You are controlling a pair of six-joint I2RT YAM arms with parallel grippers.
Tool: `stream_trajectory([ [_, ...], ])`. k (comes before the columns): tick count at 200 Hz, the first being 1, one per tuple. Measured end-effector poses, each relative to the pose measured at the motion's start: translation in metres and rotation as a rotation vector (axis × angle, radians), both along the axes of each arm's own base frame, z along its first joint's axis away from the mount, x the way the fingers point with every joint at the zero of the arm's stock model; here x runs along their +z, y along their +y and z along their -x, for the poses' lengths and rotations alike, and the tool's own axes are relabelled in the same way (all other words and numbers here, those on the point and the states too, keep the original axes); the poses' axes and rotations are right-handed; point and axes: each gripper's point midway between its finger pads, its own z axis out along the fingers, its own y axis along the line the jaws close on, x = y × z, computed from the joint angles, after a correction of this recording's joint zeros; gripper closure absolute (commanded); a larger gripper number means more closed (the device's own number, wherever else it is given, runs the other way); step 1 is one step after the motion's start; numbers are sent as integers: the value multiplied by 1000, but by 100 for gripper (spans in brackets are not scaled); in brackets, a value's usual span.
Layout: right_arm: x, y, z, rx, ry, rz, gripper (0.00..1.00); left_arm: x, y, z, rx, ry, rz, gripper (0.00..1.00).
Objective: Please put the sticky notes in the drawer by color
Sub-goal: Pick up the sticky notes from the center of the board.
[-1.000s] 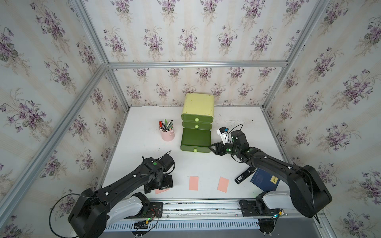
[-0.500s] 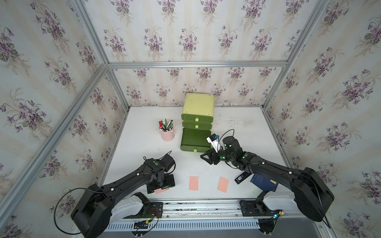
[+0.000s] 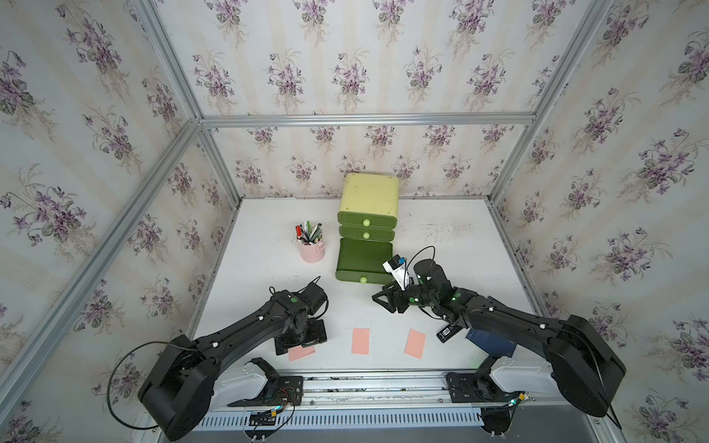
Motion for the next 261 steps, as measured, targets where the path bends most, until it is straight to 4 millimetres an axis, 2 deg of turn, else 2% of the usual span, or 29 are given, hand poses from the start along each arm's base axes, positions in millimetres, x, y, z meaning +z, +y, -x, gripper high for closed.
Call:
stream_trajectory([
  [42, -2, -2, 19, 53, 2, -26, 36, -10, 1, 3, -2, 16, 0, 0],
  [103, -5, -4, 28, 67, -1, -25, 38, -11, -7, -3, -22, -4, 18, 3],
  [128, -7, -2, 32, 77, -5, -21, 44, -13, -5, 0, -45, 4, -9, 10],
  [163, -20, 5, 41, 105, 14, 5, 47, -14, -6, -1, -51, -2, -10, 20],
  [192, -28, 8, 45, 118, 23, 17, 48, -19, -5, 2, -52, 7, -7, 20],
  [209, -31, 9, 46, 123, 27, 23, 48, -20, -5, 3, -54, 8, -8, 14],
  [261, -31, 11, 47, 126, 10, 23, 49, -22, -5, 7, -49, 37, -8, 16],
])
